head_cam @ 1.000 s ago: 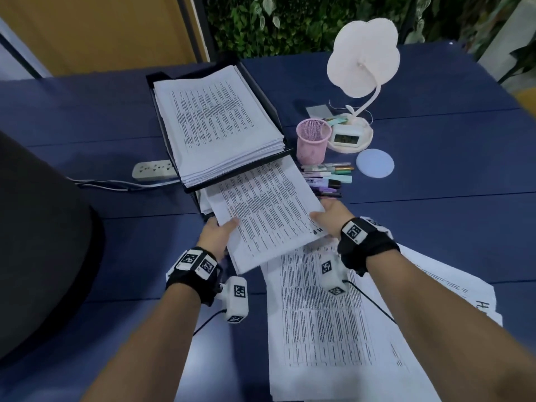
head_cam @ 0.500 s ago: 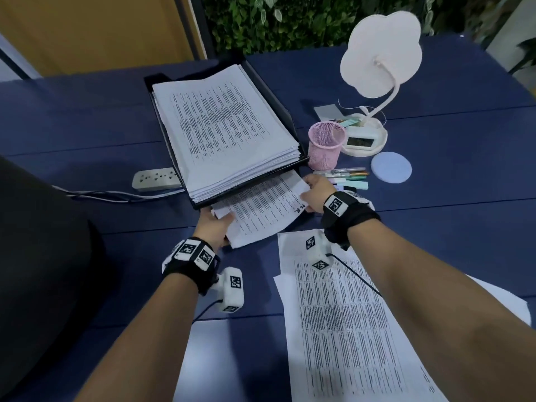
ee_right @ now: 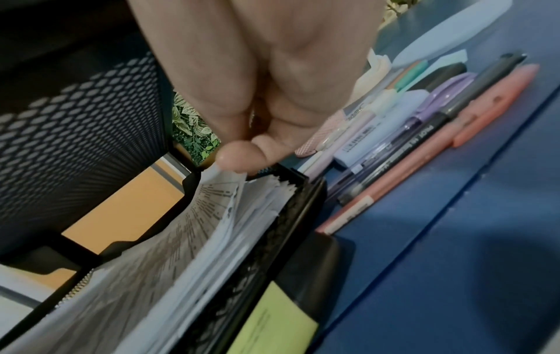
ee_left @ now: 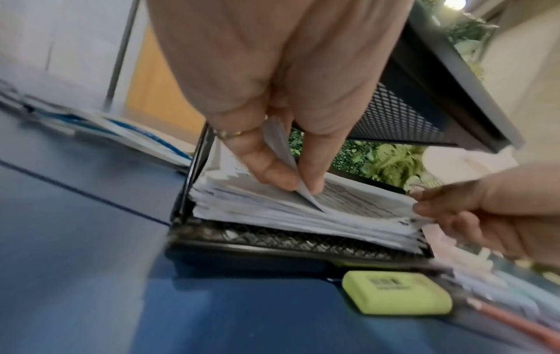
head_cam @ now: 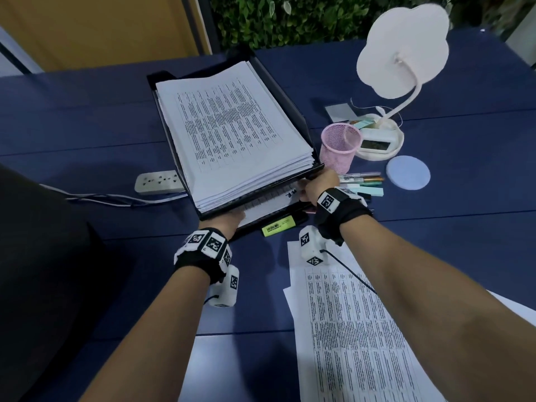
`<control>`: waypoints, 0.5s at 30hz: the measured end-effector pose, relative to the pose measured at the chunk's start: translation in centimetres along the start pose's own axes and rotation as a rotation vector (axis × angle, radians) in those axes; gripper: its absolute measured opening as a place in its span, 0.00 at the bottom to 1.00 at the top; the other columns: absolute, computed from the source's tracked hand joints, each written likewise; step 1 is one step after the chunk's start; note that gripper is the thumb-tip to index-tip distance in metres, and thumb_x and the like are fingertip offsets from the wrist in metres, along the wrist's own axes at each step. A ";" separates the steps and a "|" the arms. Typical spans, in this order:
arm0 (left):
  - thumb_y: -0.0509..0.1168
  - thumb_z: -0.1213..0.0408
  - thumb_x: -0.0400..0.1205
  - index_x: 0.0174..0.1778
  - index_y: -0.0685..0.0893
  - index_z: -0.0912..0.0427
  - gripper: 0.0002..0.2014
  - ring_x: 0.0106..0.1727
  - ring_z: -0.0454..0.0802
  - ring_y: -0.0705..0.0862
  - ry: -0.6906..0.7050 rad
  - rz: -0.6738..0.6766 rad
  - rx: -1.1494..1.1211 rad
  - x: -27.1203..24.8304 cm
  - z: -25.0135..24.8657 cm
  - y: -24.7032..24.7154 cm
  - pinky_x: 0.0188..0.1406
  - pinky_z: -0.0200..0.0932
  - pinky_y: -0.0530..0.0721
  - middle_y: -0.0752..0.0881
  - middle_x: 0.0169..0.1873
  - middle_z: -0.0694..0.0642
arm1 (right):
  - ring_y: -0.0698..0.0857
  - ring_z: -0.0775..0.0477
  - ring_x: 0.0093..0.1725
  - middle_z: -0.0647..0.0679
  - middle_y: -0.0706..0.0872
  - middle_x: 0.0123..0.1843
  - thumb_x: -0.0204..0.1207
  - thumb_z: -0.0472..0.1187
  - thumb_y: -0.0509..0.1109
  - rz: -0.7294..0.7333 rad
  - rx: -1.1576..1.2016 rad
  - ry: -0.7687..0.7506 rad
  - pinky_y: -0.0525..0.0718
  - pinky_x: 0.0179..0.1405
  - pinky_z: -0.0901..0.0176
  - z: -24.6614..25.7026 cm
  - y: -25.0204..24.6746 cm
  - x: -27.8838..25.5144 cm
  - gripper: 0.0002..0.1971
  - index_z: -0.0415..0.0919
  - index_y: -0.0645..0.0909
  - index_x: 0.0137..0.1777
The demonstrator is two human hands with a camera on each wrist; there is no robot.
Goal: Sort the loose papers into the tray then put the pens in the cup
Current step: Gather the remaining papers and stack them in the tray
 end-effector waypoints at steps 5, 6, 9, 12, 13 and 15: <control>0.51 0.54 0.87 0.45 0.80 0.50 0.13 0.54 0.52 0.80 0.065 -0.164 0.190 0.2 -0.1 0.2 0.58 0.42 0.71 0.83 0.52 0.56 | 0.86 0.47 0.48 0.43 0.86 0.46 0.71 0.31 0.75 0.000 -0.143 -0.070 0.82 0.41 0.61 -0.2 -0.6 -0.3 0.10 0.34 0.85 0.52; 0.52 0.55 0.87 0.39 0.77 0.51 0.14 0.46 0.50 0.78 0.054 -0.187 0.212 0.1 -0.1 0.1 0.53 0.41 0.71 0.81 0.44 0.55 | 0.86 0.47 0.45 0.44 0.85 0.43 0.73 0.29 0.72 0.006 -0.123 -0.074 0.84 0.37 0.60 -0.5 -0.7 -0.4 0.08 0.37 0.86 0.50; 0.48 0.54 0.89 0.63 0.79 0.59 0.19 0.66 0.58 0.77 0.103 -0.169 0.345 -0.1 -0.2 0.4 0.70 0.53 0.69 0.79 0.65 0.61 | 0.87 0.39 0.41 0.42 0.85 0.41 0.74 0.28 0.63 0.059 -0.038 -0.086 0.88 0.43 0.50 -1.8 -0.9 -0.2 0.13 0.47 0.85 0.44; 0.47 0.49 0.87 0.68 0.78 0.56 0.23 0.72 0.58 0.73 0.066 -0.236 0.466 -0.4 -0.2 0.3 0.72 0.53 0.66 0.78 0.69 0.57 | 0.85 0.43 0.43 0.44 0.86 0.42 0.75 0.31 0.64 0.048 -0.071 -0.109 0.86 0.51 0.54 -3.2 -2.4 -0.9 0.12 0.42 0.86 0.53; 0.48 0.48 0.86 0.67 0.79 0.56 0.23 0.70 0.58 0.75 0.068 -0.256 0.482 -0.5 -0.3 0.4 0.69 0.51 0.68 0.80 0.66 0.56 | 0.83 0.46 0.41 0.46 0.86 0.42 0.76 0.31 0.64 0.025 -0.073 -0.118 0.84 0.47 0.60 -3.6 -3.2 -1.4 0.12 0.40 0.87 0.54; 0.52 0.48 0.85 0.64 0.79 0.57 0.21 0.65 0.57 0.79 0.151 -0.334 0.471 -1.2 -0.8 1.0 0.64 0.49 0.72 0.83 0.60 0.57 | 0.83 0.47 0.43 0.48 0.86 0.44 0.77 0.32 0.65 -0.022 -0.105 -0.116 0.78 0.44 0.67 -5.0 -4.8 -2.2 0.12 0.40 0.87 0.55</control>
Point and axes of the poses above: each hand's wrist, its own x-axis towards the middle knuckle, its own y-axis out of the palm, z = x × y, the point moved 3 cm from there along x, towards the middle knuckle
